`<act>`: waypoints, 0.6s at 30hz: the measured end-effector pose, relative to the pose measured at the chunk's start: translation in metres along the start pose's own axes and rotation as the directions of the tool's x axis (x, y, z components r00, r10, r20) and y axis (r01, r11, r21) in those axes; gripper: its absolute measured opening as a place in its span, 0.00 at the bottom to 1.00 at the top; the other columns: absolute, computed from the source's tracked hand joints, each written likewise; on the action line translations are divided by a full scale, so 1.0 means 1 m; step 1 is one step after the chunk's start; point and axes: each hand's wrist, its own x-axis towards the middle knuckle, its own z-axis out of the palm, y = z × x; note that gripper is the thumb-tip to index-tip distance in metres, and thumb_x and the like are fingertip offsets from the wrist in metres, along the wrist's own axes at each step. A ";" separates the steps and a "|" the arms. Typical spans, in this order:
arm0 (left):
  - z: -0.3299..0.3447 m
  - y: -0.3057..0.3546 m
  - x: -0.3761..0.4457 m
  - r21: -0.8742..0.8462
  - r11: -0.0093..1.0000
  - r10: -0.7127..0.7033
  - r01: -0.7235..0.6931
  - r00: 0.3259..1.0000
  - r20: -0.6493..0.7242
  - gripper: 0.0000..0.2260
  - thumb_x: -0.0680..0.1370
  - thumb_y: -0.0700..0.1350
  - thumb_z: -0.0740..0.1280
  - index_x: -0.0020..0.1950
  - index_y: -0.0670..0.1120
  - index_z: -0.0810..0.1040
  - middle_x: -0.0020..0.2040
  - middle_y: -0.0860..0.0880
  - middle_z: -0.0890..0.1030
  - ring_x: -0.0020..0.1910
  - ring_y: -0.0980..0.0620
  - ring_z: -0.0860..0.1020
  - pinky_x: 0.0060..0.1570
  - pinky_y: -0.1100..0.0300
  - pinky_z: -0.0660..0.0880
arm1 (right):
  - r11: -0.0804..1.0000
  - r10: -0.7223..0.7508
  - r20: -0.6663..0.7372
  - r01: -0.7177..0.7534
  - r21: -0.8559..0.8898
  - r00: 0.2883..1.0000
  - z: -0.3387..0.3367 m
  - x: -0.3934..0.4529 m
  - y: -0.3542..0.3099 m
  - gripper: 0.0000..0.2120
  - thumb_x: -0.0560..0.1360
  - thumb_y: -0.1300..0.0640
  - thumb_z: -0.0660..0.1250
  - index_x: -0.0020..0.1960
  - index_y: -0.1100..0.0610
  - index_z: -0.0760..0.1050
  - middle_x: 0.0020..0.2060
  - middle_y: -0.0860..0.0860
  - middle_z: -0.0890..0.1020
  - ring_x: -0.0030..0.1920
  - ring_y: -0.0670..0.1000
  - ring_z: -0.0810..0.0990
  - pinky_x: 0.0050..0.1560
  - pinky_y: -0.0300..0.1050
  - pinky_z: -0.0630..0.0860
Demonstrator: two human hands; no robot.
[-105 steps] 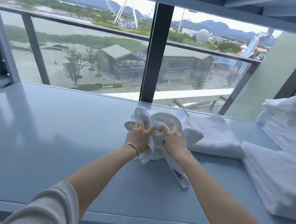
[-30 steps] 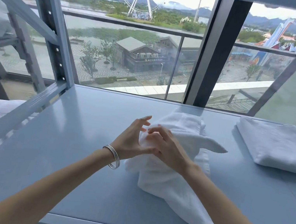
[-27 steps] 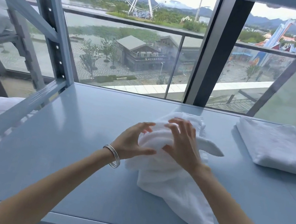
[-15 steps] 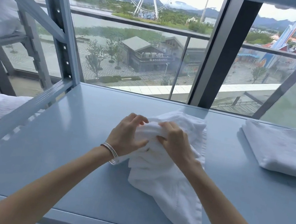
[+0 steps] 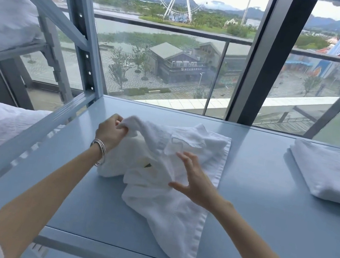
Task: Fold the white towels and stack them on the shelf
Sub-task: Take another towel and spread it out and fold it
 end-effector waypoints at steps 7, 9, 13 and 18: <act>0.017 0.017 -0.031 0.395 0.592 0.737 -0.702 0.670 0.085 0.30 0.67 0.43 0.68 0.69 0.49 0.66 0.65 0.44 0.69 0.64 0.42 0.68 0.64 0.42 0.67 | 0.979 0.040 0.323 0.027 -0.201 0.946 0.019 -0.006 0.012 0.44 0.68 0.41 0.70 0.75 0.41 0.46 0.68 0.47 0.65 0.68 0.57 0.60 0.68 0.58 0.60; 0.033 0.030 -0.051 0.491 0.230 0.850 -0.840 0.419 0.319 0.28 0.68 0.51 0.64 0.68 0.56 0.67 0.69 0.49 0.68 0.69 0.43 0.64 0.67 0.37 0.60 | 0.979 0.055 0.341 0.018 -0.205 0.939 0.018 -0.008 0.012 0.44 0.69 0.41 0.69 0.75 0.42 0.45 0.70 0.47 0.62 0.70 0.57 0.57 0.69 0.60 0.57; 0.059 0.036 -0.059 0.649 0.040 0.601 -0.760 0.537 0.592 0.27 0.55 0.60 0.76 0.53 0.58 0.80 0.60 0.48 0.78 0.56 0.40 0.77 0.56 0.29 0.66 | 0.968 0.133 0.399 -0.032 -0.248 0.907 0.005 -0.021 0.014 0.41 0.72 0.42 0.67 0.76 0.44 0.45 0.74 0.49 0.52 0.74 0.57 0.48 0.72 0.61 0.48; 0.071 0.026 -0.053 0.607 0.218 0.566 -0.764 0.606 0.559 0.24 0.47 0.55 0.79 0.42 0.55 0.83 0.47 0.47 0.82 0.37 0.44 0.80 0.43 0.46 0.76 | 0.937 0.276 0.468 -0.128 -0.324 0.840 -0.015 -0.054 0.037 0.33 0.74 0.39 0.63 0.74 0.37 0.51 0.76 0.50 0.43 0.74 0.61 0.35 0.73 0.59 0.40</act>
